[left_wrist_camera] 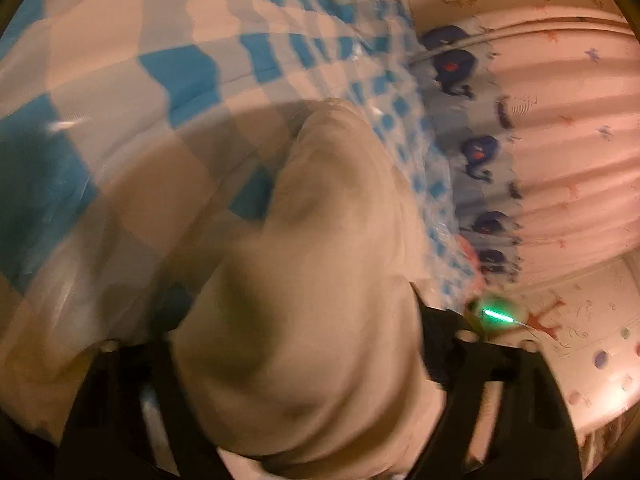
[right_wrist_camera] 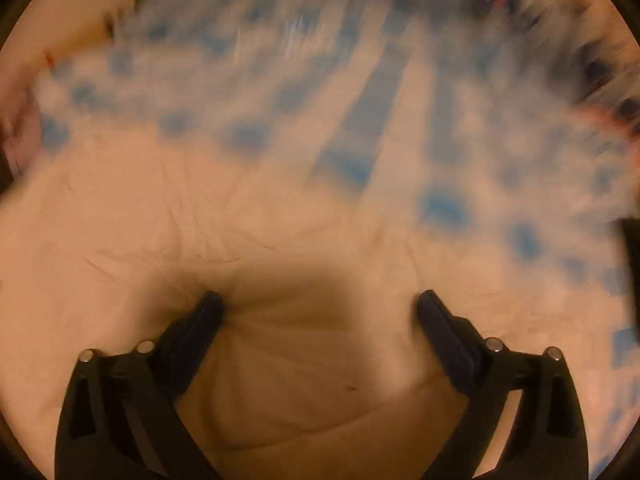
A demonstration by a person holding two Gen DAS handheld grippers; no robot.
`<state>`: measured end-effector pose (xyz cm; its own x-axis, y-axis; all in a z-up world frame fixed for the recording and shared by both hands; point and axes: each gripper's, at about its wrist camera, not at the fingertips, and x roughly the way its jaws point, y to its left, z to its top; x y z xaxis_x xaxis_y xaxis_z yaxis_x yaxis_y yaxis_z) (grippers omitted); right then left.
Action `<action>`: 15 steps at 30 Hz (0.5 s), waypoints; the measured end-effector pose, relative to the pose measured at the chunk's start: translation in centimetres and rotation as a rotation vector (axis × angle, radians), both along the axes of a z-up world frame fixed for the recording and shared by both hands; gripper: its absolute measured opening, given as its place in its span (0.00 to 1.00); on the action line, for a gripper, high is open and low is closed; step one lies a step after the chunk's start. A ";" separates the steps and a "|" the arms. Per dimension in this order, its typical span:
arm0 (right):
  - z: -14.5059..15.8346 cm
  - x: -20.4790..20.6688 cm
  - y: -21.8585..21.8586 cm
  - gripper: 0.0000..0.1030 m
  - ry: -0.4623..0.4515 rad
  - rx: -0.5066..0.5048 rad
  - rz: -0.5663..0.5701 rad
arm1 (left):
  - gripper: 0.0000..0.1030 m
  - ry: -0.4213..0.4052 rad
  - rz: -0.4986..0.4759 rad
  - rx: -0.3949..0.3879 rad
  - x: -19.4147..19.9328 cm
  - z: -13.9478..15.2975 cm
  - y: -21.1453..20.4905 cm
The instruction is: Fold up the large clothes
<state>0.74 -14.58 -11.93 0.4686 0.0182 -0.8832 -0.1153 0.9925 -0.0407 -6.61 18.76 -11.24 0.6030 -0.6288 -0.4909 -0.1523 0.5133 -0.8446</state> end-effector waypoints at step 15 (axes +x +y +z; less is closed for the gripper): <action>3.3 -11.5 0.1 0.94 -0.097 0.132 0.061 | 0.46 -0.036 -0.016 0.074 -0.6 0.5 -0.6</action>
